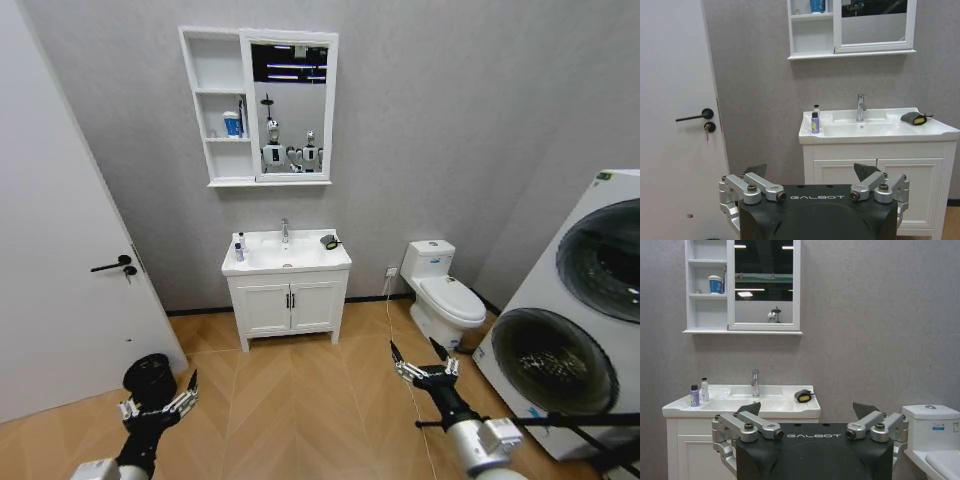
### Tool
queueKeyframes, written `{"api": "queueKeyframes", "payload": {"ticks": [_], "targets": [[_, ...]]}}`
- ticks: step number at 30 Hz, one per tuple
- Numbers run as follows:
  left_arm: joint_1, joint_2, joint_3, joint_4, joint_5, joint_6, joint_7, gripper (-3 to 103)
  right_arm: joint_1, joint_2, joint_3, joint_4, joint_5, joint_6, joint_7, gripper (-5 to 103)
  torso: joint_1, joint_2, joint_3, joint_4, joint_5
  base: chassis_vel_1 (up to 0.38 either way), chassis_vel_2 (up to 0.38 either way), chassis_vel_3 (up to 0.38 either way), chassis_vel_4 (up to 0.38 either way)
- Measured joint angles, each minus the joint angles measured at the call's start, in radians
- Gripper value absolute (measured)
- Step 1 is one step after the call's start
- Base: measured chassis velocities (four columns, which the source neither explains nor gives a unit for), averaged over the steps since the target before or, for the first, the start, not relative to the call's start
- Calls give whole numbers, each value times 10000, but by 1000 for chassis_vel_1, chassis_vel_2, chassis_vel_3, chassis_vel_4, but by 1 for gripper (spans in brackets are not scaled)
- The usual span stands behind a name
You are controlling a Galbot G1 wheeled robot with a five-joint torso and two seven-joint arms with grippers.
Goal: Move facial cleanser and shampoo from washbasin to cabinet, then wipe washbasin with towel.
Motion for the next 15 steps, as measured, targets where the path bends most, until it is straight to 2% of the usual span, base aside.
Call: {"api": "queueKeyframes", "payload": {"ticks": [7,15], "targets": [[-38,37,43,15,66,0,0,99,81,-53,-7,-98,88,-28,28,100,0,-1,1,1,0,0,0,0,0],[-28,193,124,46,112,-10,12,99,-159,341,-35,58,4,-26,45,100,0,-1,0,0,-1,0,0,0,0]]}}
